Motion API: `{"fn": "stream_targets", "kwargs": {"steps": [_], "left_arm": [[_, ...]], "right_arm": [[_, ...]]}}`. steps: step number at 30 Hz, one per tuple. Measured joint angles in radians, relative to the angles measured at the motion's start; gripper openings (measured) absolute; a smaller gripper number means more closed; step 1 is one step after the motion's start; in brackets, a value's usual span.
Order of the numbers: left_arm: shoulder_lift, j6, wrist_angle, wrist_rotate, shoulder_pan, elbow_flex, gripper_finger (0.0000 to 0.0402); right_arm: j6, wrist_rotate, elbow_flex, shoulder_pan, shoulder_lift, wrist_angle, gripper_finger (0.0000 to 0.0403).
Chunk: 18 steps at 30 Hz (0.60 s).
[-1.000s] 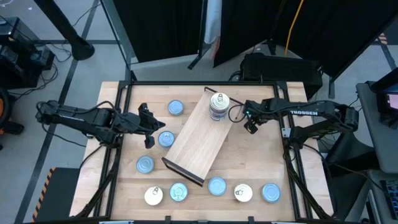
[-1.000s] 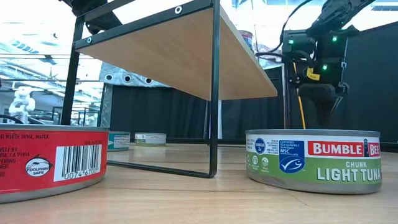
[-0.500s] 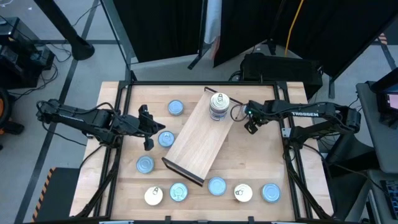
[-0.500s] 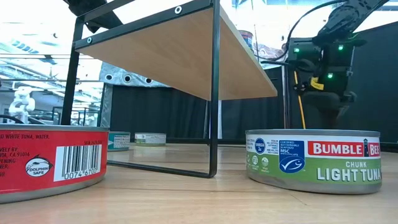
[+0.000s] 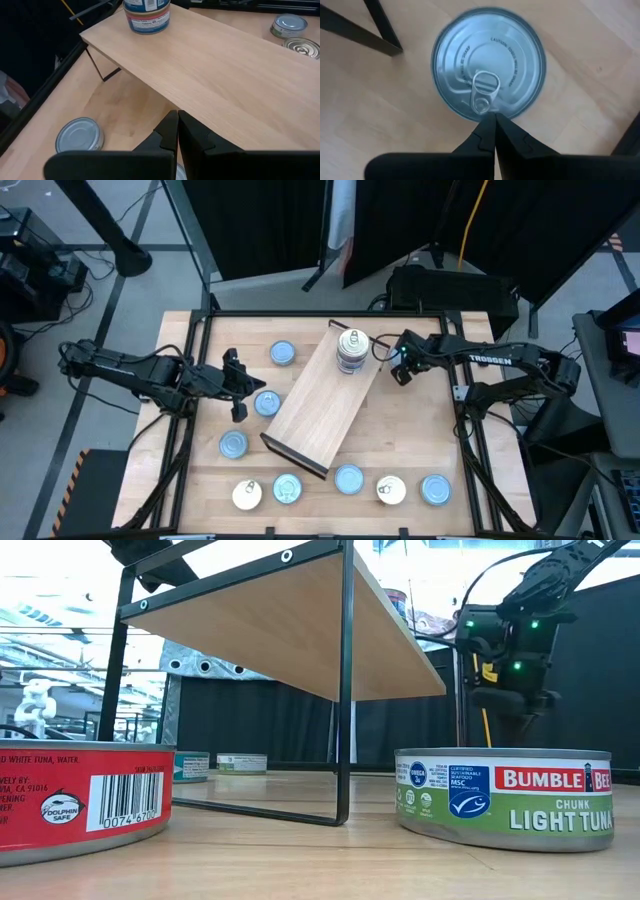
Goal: Stack canned seafood by type on shelf
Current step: Put the red tuna can on the shelf
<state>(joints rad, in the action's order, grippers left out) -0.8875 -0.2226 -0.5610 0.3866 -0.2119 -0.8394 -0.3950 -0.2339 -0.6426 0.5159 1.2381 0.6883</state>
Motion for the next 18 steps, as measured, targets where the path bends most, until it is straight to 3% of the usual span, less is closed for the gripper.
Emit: {"fn": "stream_targets", "kwargs": {"steps": [18], "left_arm": [[0.000, 0.000, -0.006, 0.000, 0.000, 0.000, 0.0015]], "right_arm": [[0.019, -0.009, -0.004, 0.004, 0.065, -0.009, 0.0000]]}}
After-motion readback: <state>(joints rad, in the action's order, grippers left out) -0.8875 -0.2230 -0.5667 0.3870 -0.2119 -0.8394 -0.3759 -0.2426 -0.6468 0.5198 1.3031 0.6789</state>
